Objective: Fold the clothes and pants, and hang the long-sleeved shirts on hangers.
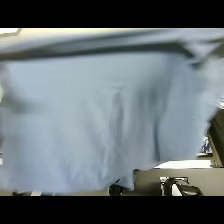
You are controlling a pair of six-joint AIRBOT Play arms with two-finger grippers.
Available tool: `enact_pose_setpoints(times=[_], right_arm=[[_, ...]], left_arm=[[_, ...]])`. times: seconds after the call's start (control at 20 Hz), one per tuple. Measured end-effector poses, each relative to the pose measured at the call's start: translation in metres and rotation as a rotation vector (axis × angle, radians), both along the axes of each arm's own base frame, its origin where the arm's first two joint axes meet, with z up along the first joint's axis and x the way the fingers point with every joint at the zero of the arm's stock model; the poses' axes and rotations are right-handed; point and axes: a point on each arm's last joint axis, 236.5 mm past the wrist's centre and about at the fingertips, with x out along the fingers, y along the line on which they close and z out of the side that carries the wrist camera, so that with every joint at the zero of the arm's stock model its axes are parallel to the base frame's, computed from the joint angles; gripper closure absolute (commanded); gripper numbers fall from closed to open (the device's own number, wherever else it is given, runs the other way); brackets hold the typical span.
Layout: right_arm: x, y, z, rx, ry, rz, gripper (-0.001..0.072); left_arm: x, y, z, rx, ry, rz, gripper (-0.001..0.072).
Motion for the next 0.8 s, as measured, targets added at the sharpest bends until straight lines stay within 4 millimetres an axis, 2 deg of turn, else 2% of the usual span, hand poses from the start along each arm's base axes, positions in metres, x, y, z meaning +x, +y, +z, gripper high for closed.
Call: enact_pose_setpoints(times=[0.05,0.15,0.25,0.3,0.4,0.5,0.6,0.65,0.7,0.75,0.8], right_arm=[[0.031,-0.003,-0.043,0.036,0.125,0.006,0.0675],[0.081,-0.003,-0.118,0.173,0.335,0.007,0.0675],[0.117,0.009,-0.186,0.354,0.517,0.019,0.0676],[0.130,0.019,-0.215,0.433,0.594,0.035,0.0676],[0.141,0.042,-0.260,0.537,0.718,0.082,0.0676],[0.142,0.066,-0.296,0.556,0.815,0.128,0.0676],[0.138,0.083,-0.322,0.528,0.881,0.156,0.0670],[0.136,0.087,-0.331,0.514,0.902,0.162,0.0578],[0.136,0.087,-0.336,0.502,0.910,0.163,0.0362],[0.136,0.082,-0.337,0.495,0.914,0.158,0.0070],[0.135,0.075,-0.335,0.492,0.919,0.159,0.0014]], left_arm=[[0.021,0.005,-0.051,-0.036,0.124,0.001,0.0687],[0.051,0.011,-0.149,-0.142,0.341,0.025,0.0686],[0.068,0.012,-0.223,-0.222,0.500,0.061,0.0686],[0.072,0.009,-0.252,-0.244,0.562,0.067,0.0685],[0.074,-0.005,-0.300,-0.274,0.675,0.060,0.0686],[0.071,-0.022,-0.332,-0.282,0.755,0.037,0.0685],[0.068,-0.033,-0.350,-0.285,0.797,0.025,0.0676],[0.068,-0.035,-0.354,-0.284,0.808,0.023,0.0606],[0.069,-0.035,-0.355,-0.286,0.811,0.024,0.0414],[0.071,-0.032,-0.353,-0.296,0.811,0.025,0.0153],[0.073,-0.027,-0.349,-0.306,0.812,0.022,-0.0012]])
